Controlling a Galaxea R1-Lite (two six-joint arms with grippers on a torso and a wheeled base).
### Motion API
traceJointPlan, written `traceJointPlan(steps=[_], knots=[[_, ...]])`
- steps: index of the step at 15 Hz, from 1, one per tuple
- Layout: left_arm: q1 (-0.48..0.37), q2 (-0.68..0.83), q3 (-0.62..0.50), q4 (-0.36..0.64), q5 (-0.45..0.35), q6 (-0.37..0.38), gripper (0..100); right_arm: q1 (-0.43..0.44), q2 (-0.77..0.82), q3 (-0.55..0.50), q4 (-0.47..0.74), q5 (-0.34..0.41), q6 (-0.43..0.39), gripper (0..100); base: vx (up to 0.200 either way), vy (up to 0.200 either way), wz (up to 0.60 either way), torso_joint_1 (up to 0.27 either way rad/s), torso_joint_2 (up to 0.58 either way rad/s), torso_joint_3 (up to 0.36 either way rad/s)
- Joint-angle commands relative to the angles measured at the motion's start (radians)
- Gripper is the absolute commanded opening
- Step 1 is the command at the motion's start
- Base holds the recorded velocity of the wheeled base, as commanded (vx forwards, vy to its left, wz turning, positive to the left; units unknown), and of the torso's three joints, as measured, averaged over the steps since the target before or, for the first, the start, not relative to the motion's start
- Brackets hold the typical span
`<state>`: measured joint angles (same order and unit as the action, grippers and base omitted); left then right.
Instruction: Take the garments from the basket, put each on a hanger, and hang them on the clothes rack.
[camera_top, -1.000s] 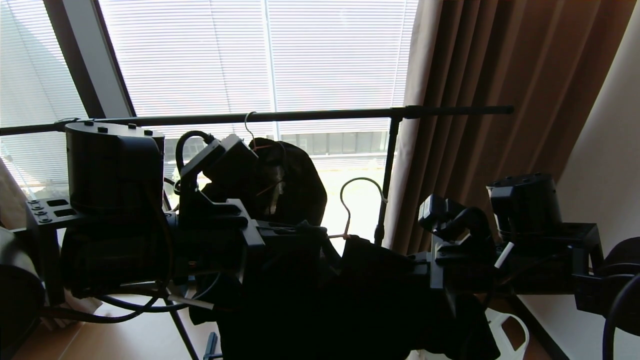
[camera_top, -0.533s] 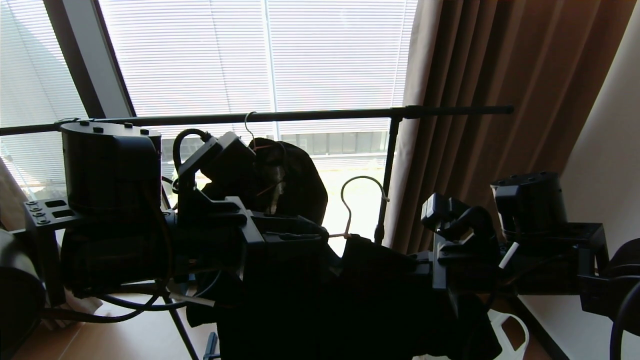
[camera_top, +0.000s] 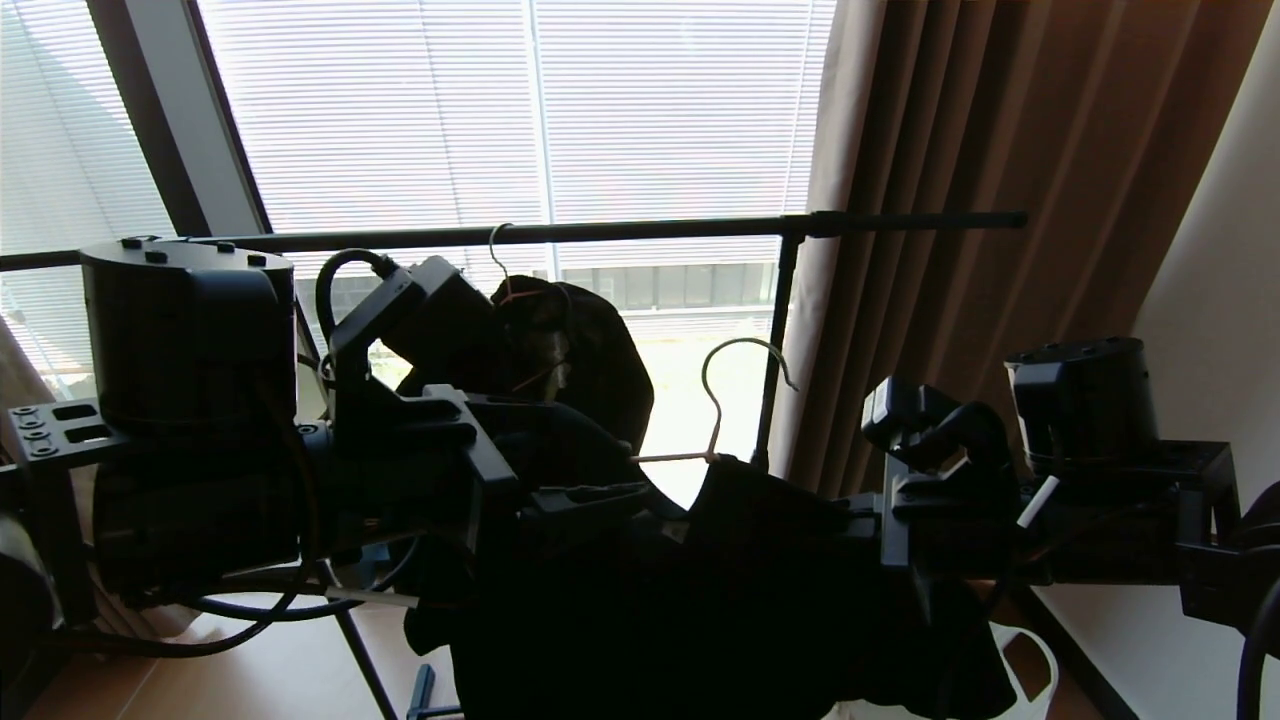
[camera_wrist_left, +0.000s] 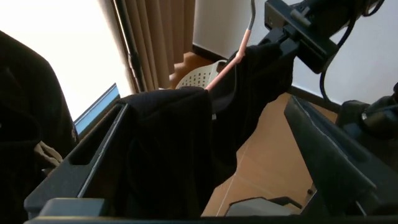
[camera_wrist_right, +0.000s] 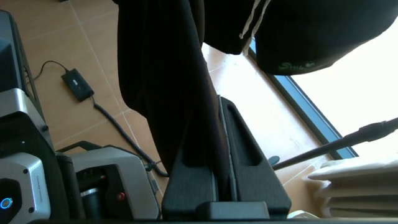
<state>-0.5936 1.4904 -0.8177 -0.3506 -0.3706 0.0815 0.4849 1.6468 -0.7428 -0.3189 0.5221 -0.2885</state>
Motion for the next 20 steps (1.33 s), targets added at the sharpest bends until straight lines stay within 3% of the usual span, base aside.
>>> traceJointPlan(steps=[1,2,4,6,9,13,20], knots=[[0.0,-0.009,-0.009,0.004,0.019,0.006,100,-0.005,-0.004,0.002,0.0,0.001,-0.001,0,0.0,0.0,0.0,0.0,0.0,0.0],[0.0,-0.007,-0.035,0.036,0.047,0.007,100,-0.005,-0.004,0.005,0.0,0.001,-0.001,0,0.0,0.0,0.0,0.0,0.0,0.0],[-0.002,-0.024,-0.155,0.263,0.059,0.009,100,-0.005,-0.002,0.006,0.0,0.001,-0.001,0,0.0,0.0,0.0,0.0,0.0,0.0],[-0.005,-0.03,-0.224,0.383,0.059,0.012,100,-0.005,-0.001,0.006,0.0,0.001,-0.001,0,0.0,0.0,0.0,0.0,0.0,0.0],[-0.006,-0.029,-0.256,0.415,0.059,0.04,100,-0.005,0.001,0.005,0.0,0.001,-0.001,0,0.0,0.0,0.0,0.0,0.0,0.0],[-0.008,-0.027,-0.348,0.585,0.061,0.058,100,-0.005,0.004,0.005,-0.002,0.001,-0.003,0,0.0,0.0,0.0,0.0,0.0,0.0],[-0.025,-0.025,-0.394,0.751,0.061,0.121,100,-0.005,0.001,0.005,-0.002,0.001,-0.003,0,0.0,0.0,0.0,0.0,0.0,0.0]])
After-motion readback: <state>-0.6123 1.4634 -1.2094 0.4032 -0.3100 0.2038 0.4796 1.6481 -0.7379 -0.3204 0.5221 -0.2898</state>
